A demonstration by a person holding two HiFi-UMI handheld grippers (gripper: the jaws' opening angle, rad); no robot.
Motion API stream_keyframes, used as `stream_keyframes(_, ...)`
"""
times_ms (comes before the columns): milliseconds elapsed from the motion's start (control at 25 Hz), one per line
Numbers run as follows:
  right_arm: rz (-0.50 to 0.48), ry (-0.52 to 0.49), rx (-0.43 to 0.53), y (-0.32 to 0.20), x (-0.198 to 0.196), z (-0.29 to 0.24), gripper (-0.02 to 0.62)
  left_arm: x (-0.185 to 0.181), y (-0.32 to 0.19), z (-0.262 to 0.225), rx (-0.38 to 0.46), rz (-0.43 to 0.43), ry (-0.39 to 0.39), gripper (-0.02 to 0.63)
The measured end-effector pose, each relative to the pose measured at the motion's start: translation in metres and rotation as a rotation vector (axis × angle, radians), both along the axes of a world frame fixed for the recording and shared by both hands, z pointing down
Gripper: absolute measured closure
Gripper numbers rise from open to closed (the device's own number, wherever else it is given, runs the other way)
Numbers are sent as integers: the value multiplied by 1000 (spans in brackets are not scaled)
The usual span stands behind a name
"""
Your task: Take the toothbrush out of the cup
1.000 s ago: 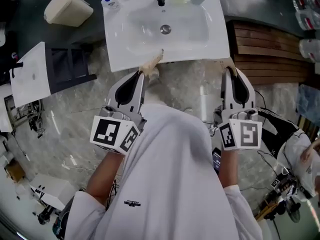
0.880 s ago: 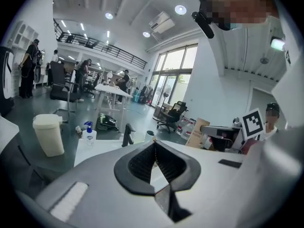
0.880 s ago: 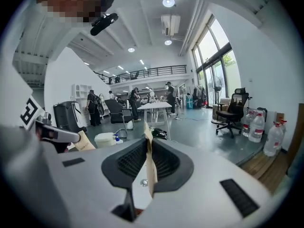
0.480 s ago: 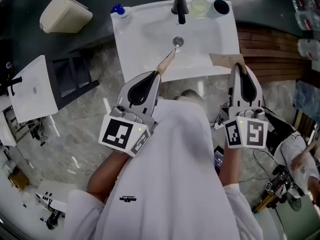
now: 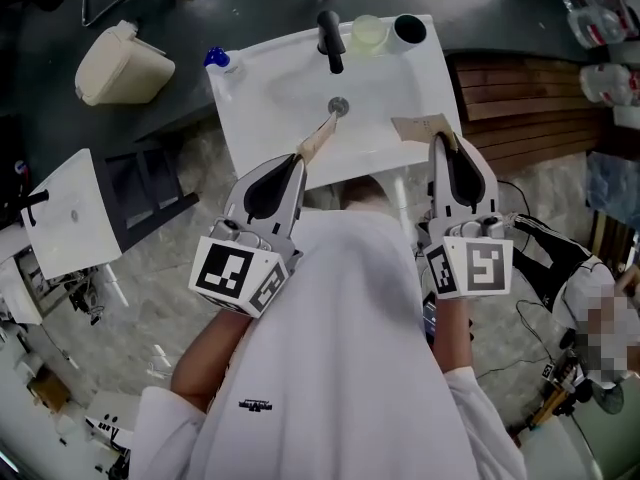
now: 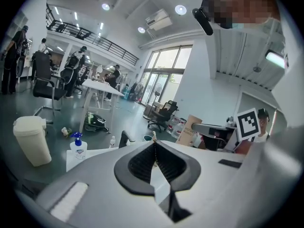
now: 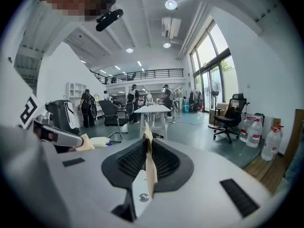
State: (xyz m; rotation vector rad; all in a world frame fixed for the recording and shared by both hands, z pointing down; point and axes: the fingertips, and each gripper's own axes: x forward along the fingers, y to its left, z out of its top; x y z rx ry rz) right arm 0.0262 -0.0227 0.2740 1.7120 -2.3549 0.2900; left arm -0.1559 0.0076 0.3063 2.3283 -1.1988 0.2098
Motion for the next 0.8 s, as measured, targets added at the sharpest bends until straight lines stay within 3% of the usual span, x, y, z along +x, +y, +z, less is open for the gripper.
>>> stream_keyframes(480, 18, -28, 24, -16, 20, -2, 563, 33, -40, -18, 28, 59, -6, 600)
stream_keyframes(800, -15, -57, 24, -40, 33, 2, 563, 64, -91, -23, 56, 174, -74, 600)
